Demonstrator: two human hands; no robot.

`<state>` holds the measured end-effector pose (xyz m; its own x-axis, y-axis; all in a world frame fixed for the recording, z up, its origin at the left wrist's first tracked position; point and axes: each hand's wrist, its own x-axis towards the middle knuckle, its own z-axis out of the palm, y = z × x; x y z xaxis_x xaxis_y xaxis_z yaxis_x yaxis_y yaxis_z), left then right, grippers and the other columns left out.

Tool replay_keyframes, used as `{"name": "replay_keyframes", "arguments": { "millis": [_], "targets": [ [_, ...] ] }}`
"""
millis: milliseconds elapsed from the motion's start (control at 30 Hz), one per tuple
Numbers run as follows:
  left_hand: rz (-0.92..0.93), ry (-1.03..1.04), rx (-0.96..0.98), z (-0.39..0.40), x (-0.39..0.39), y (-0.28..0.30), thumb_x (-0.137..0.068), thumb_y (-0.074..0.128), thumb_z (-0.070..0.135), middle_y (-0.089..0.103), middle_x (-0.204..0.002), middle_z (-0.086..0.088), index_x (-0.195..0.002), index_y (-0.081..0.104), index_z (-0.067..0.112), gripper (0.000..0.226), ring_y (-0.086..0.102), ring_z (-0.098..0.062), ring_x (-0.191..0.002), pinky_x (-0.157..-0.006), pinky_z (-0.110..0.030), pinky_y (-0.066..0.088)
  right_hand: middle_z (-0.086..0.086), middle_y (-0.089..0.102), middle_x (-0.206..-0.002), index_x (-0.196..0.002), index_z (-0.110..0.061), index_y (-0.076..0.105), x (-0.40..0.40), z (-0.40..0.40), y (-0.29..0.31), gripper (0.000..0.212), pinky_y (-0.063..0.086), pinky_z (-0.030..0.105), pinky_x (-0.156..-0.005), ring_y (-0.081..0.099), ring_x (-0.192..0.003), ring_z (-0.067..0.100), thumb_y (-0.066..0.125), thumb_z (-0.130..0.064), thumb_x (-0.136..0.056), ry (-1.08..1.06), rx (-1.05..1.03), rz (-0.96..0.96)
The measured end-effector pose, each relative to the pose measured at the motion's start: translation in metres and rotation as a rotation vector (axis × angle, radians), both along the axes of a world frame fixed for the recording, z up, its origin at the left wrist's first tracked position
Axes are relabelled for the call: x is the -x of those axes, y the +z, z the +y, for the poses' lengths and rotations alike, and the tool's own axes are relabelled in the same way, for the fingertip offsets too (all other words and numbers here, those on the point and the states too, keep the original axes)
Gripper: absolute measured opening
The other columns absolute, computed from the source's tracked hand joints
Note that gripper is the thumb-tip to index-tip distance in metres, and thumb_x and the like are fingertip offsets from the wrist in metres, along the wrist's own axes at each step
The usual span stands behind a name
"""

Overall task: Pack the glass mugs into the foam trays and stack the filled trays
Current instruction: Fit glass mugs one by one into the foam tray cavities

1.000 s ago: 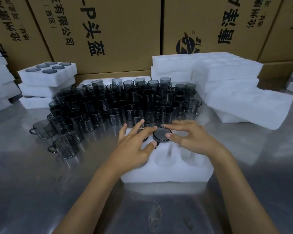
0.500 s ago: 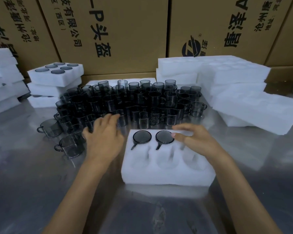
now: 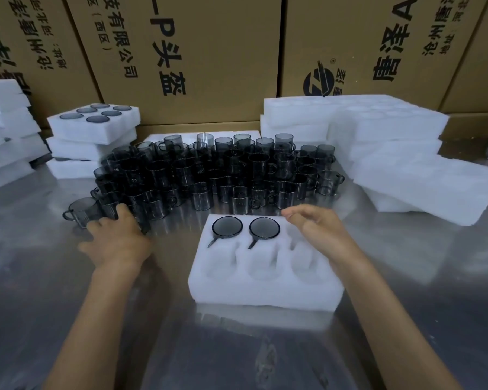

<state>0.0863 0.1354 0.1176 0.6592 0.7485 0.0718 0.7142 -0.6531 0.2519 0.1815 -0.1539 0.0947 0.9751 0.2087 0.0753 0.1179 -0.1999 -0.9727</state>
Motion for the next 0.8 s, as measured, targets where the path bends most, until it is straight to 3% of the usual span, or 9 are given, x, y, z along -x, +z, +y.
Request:
{"name": "replay_keyframes", "arguments": {
  "millis": [67, 167, 233, 300, 400, 500, 600, 700, 800],
  "targets": [
    [-0.081, -0.022, -0.056, -0.003, 0.001, 0.002, -0.081, 0.069, 0.022, 0.047, -0.126, -0.030, -0.125, 0.038, 0.005, 0.057, 0.040, -0.044, -0.123, -0.103, -0.055, 0.037, -0.021, 0.069, -0.100, -0.096, -0.022, 0.076, 0.001, 0.000, 0.002, 0.014, 0.040, -0.001, -0.066, 0.057, -0.086, -0.019, 0.063, -0.018, -0.095, -0.005, 0.003, 0.001],
    [-0.351, -0.101, -0.097, -0.012, -0.001, 0.007, -0.077, 0.074, 0.025, 0.048, -0.120, -0.024, -0.125, 0.041, 0.009, 0.061, 0.051, -0.046, -0.108, -0.097, -0.057, 0.040, -0.020, 0.071, -0.100, -0.093, -0.025, 0.076, 0.004, 0.001, 0.005, 0.012, 0.040, 0.004, -0.071, 0.059, -0.095, -0.013, 0.065, -0.019, -0.093, -0.004, -0.011, -0.014],
    [-0.534, -0.190, -0.058, -0.025, -0.004, 0.011, -0.077, 0.075, 0.034, 0.047, -0.123, -0.015, -0.126, 0.040, 0.019, 0.063, 0.055, -0.043, -0.101, -0.088, -0.050, 0.044, -0.019, 0.072, -0.101, -0.094, -0.026, 0.076, 0.005, 0.002, 0.006, 0.013, 0.043, 0.006, -0.073, 0.060, -0.099, -0.009, 0.065, -0.019, -0.093, 0.017, -0.042, -0.015],
    [-0.702, -0.307, 0.064, -0.042, -0.007, 0.013, -0.076, 0.075, 0.044, 0.046, -0.120, 0.000, -0.124, 0.039, 0.031, 0.062, 0.057, -0.029, -0.099, -0.078, -0.041, 0.044, -0.017, 0.071, -0.102, -0.097, -0.025, 0.075, 0.007, 0.003, 0.008, 0.014, 0.045, 0.007, -0.079, 0.061, -0.101, -0.006, 0.064, -0.017, -0.093, 0.032, -0.039, -0.037],
    [-0.837, -0.521, 0.166, -0.073, -0.008, 0.010, -0.076, 0.075, 0.051, 0.042, -0.112, 0.013, -0.129, 0.042, 0.038, 0.064, 0.052, -0.003, -0.096, -0.081, -0.029, 0.048, -0.017, 0.070, -0.104, -0.102, -0.026, 0.074, 0.012, 0.007, 0.015, 0.016, 0.045, 0.018, -0.096, 0.059, -0.107, -0.001, 0.065, -0.017, -0.093, -0.035, 0.081, -0.212],
    [-0.863, -0.745, 0.100, -0.097, -0.007, 0.007, -0.077, 0.068, 0.059, 0.040, -0.111, 0.016, -0.136, 0.049, 0.032, 0.068, 0.050, 0.007, -0.096, -0.079, -0.009, 0.041, -0.011, 0.074, -0.100, -0.106, -0.023, 0.072, 0.025, 0.016, 0.026, 0.015, 0.049, 0.019, -0.090, 0.065, -0.101, 0.000, 0.066, -0.018, -0.093, 0.138, -0.059, -0.256],
    [-0.921, -0.814, -0.016, -0.109, -0.006, 0.004, -0.079, 0.062, 0.056, 0.041, -0.114, 0.009, -0.134, 0.054, 0.022, 0.065, 0.049, 0.002, -0.092, -0.073, -0.010, 0.045, 0.002, 0.075, -0.099, -0.115, -0.017, 0.061, 0.040, 0.024, 0.032, 0.026, 0.056, 0.027, -0.084, 0.069, -0.091, 0.008, 0.069, -0.026, -0.092, 0.294, -0.255, -0.094],
    [-0.977, -0.825, -0.005, -0.113, -0.005, 0.003, -0.079, 0.066, 0.049, 0.042, -0.115, 0.006, -0.131, 0.056, 0.016, 0.062, 0.048, 0.002, -0.095, -0.079, -0.010, 0.044, 0.002, 0.071, -0.091, -0.117, -0.012, 0.056, 0.045, 0.027, 0.035, 0.036, 0.055, 0.024, -0.071, 0.067, -0.082, 0.016, 0.074, -0.022, -0.087, 0.273, -0.317, -0.100],
    [-0.960, -0.911, 0.101, -0.115, -0.007, 0.003, -0.074, 0.081, 0.039, 0.045, -0.120, 0.005, -0.130, 0.057, 0.016, 0.065, 0.052, 0.000, -0.106, -0.088, -0.010, 0.046, 0.010, 0.069, -0.086, -0.113, -0.011, 0.062, 0.043, 0.024, 0.039, 0.026, 0.054, 0.021, -0.065, 0.067, -0.072, 0.013, 0.071, -0.012, -0.089, 0.140, -0.369, -0.152]
  ]
}}
